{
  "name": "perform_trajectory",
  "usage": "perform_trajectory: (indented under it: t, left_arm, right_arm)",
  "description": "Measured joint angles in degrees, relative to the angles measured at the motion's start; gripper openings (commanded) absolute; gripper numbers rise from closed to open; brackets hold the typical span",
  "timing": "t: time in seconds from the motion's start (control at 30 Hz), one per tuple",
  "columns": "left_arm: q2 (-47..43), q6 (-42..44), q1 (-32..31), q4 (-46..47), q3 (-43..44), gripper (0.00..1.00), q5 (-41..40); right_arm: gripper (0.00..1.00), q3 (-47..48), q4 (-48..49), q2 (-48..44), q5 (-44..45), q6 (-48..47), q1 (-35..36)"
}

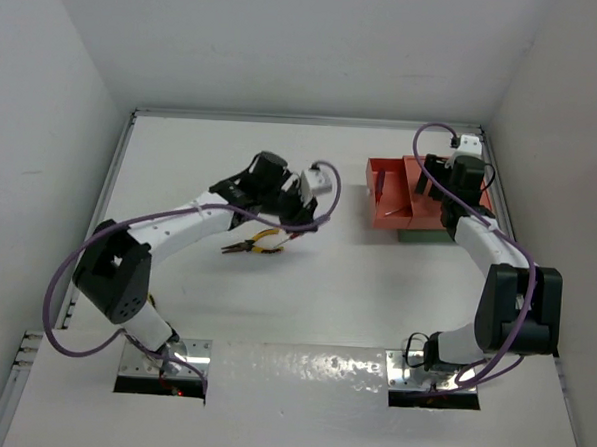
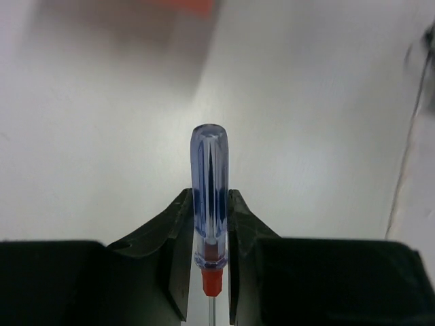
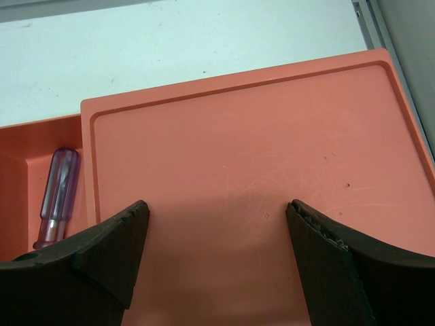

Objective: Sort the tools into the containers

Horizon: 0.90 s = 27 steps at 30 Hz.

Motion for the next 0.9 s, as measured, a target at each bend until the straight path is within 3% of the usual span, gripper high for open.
perform_trajectory:
  t: [0.17, 0.33, 0.47, 0.63, 0.9]
  left_arm:
    - [5.05, -18.75, 0.0, 12.72, 17.44, 0.0, 1.36]
    - [21.97, -33.73, -0.61, 20.13, 39.8, 0.0, 2.36]
    - [35.04, -40.13, -1.64, 22.05, 53.59, 0.0, -0.17]
    - [44.44, -48.11, -2.51, 26.25, 59.14, 0.0, -3.02]
    - [50.86, -63.67, -2.99, 37.31, 58.9, 0.0, -3.67]
  right_arm:
    - [0.8, -0.31, 1.7, 0.26, 0.5, 2.47, 0.0]
    - [0.8, -0.33, 2.32, 0.26, 1.25, 5.92, -0.07]
    - [0.8, -0.02, 2.16, 0.26, 2.32, 8.31, -0.04]
    - [0.8, -0.59, 2.25, -0.48, 3.04, 10.49, -0.04]
    - [0.8, -2.01, 3.8, -1.16, 3.93, 11.5, -0.04]
